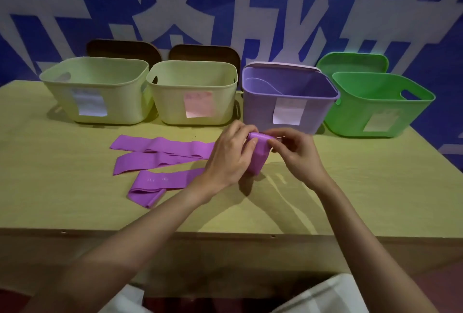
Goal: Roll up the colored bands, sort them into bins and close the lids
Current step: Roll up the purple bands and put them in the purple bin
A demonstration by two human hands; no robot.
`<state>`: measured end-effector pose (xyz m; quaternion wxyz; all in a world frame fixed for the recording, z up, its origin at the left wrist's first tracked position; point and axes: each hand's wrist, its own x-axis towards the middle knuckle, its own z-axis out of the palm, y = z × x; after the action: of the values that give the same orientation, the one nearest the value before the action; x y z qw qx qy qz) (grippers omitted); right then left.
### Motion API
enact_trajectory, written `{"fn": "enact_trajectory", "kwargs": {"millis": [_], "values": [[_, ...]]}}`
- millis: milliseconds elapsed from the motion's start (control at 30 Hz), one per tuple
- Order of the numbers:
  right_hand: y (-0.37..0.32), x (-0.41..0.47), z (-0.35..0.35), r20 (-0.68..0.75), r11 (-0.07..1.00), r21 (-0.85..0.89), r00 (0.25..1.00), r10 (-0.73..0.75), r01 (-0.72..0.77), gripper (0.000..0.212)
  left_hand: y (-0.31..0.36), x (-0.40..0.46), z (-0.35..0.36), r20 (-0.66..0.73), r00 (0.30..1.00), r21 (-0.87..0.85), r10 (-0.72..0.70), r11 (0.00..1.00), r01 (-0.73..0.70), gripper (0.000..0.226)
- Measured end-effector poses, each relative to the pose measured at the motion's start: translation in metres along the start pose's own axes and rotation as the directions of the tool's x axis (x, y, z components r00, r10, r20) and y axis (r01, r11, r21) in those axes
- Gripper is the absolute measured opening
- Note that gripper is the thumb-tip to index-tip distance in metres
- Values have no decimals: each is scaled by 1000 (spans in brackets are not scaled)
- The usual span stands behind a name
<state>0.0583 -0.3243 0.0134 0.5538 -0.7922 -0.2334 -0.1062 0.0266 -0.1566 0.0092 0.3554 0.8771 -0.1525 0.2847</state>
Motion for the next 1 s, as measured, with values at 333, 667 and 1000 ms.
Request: {"fn": "enact_trajectory", "kwargs": {"millis": [333,667,1000], "values": [[-58,67,8,-189,947,225,964,-189,230,15,6,68,-40,-210,977,-54,20,998,-32,31],[-65,131,43,-195,932,242,955,-225,269,15,-30,122,-54,-391,920,-17,-26,1000,21,42],[-54,156,57,-133,951,219,972,-192,218,12,-73,138,-45,-453,885,127,112,990,-60,34]]}}
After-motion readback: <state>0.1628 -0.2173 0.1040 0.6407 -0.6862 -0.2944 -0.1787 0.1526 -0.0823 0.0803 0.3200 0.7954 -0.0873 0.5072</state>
